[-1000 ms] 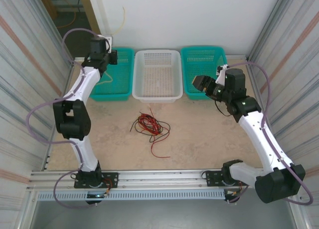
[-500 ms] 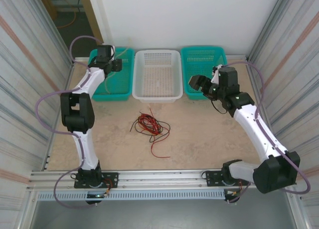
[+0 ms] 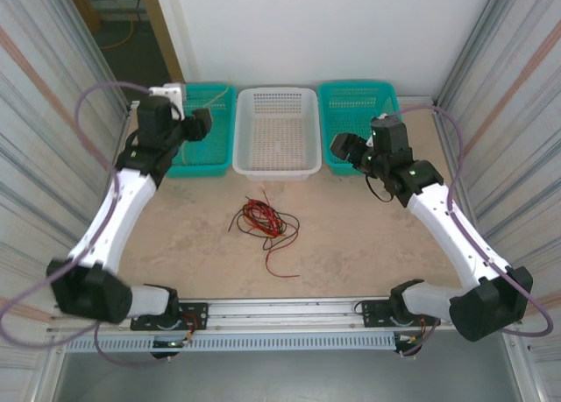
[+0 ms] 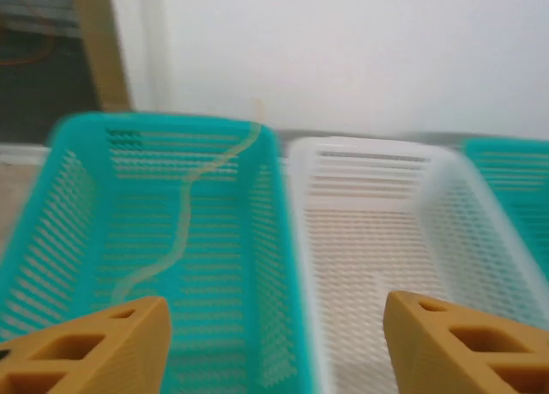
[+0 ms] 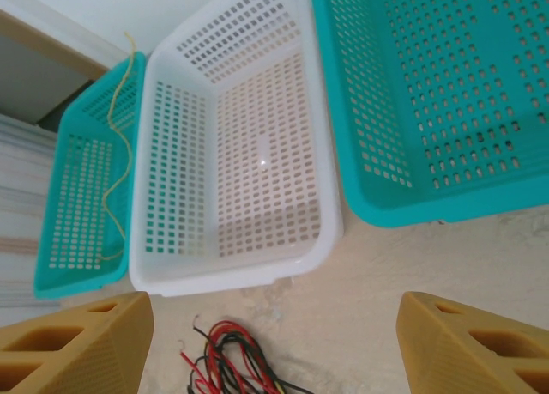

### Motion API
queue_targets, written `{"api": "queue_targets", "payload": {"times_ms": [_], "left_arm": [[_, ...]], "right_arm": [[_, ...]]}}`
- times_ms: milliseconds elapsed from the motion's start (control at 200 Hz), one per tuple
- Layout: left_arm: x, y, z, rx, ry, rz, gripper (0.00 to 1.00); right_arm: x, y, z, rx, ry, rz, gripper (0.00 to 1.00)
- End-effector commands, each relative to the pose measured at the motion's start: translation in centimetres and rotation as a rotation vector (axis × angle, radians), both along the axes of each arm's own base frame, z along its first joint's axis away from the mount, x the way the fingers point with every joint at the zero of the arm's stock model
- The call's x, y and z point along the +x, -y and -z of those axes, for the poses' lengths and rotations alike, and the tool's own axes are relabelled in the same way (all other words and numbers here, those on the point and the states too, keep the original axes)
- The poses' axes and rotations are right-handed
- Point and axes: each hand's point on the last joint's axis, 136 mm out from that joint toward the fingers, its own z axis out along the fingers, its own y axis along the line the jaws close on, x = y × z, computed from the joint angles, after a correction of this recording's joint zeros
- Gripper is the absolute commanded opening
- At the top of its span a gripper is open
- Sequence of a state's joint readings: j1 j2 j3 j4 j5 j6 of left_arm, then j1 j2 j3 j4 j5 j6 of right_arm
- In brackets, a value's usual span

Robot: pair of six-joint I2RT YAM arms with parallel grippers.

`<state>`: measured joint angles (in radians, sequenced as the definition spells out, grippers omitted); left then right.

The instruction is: Untangle the cables

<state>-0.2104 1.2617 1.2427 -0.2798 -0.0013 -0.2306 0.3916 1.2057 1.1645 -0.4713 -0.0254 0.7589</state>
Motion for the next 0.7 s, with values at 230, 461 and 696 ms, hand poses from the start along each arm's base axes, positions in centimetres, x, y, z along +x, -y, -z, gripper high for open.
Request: {"api": "queue_targets", "payload": {"times_ms": [230,461,696], "left_arm": [[-17.1,7.3,10.3,-0.096,-0.415,0.295,0.59],[-21.1,6.9,14.8,-0.125,-0.550,0.224,0.59],[-19.0,5.1,12.5,-0.066,-0.431,0.124,0.63]], "right_arm": [[-1.6,-6.2,4.1,-0.292,-0.127,-0.106,0.78],[-3.5,-9.2,7.8,-0.516,-0.193,-0.152,0.84],[-6.1,-10.6,11.5,-0.497,-0.201,-0.261,0.81]]}}
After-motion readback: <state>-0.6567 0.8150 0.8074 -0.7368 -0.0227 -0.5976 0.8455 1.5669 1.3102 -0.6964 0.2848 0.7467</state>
